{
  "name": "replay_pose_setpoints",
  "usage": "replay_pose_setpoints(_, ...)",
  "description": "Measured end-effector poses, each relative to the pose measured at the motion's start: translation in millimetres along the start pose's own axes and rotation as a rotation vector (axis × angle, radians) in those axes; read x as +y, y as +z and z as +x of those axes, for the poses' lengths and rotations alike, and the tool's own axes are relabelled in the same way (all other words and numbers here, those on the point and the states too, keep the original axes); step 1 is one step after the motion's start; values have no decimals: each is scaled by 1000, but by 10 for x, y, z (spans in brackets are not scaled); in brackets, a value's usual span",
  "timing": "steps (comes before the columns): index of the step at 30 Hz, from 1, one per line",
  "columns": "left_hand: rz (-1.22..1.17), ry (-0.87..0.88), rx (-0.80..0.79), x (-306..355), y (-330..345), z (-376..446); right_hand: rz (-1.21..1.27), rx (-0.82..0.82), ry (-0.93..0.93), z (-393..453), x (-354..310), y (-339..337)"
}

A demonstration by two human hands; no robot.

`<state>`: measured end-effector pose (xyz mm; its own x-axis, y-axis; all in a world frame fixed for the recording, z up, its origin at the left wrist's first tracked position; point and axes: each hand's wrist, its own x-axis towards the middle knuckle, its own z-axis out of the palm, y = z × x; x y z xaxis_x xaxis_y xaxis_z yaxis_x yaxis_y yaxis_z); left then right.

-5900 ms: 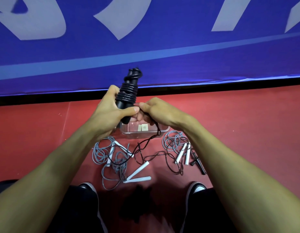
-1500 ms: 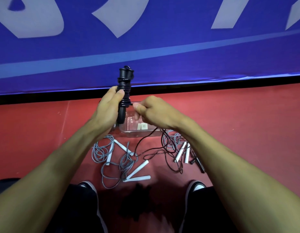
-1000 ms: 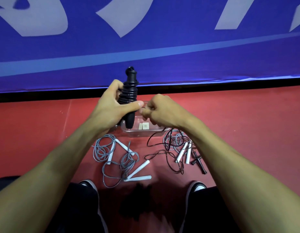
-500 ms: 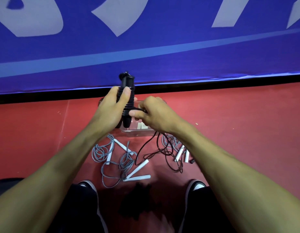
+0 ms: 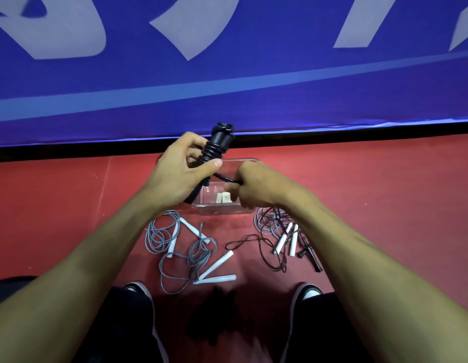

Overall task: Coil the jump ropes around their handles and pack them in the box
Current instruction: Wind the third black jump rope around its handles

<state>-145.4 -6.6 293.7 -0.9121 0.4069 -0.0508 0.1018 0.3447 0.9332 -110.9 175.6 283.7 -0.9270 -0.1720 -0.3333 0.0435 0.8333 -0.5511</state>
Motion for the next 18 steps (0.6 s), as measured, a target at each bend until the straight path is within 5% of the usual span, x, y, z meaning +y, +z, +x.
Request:
replay_pose_setpoints(4,11,-64,111,16,-36,11,173,38,-184,-77,-200,-31)
replay_pose_setpoints(9,156,-77,51,-3,15,-10,232,-19,-232,-140,-289,-14)
replay_pose_setpoints(18,-186,-116,4,78,40,-19,255,13,-167,-83,-225,-53)
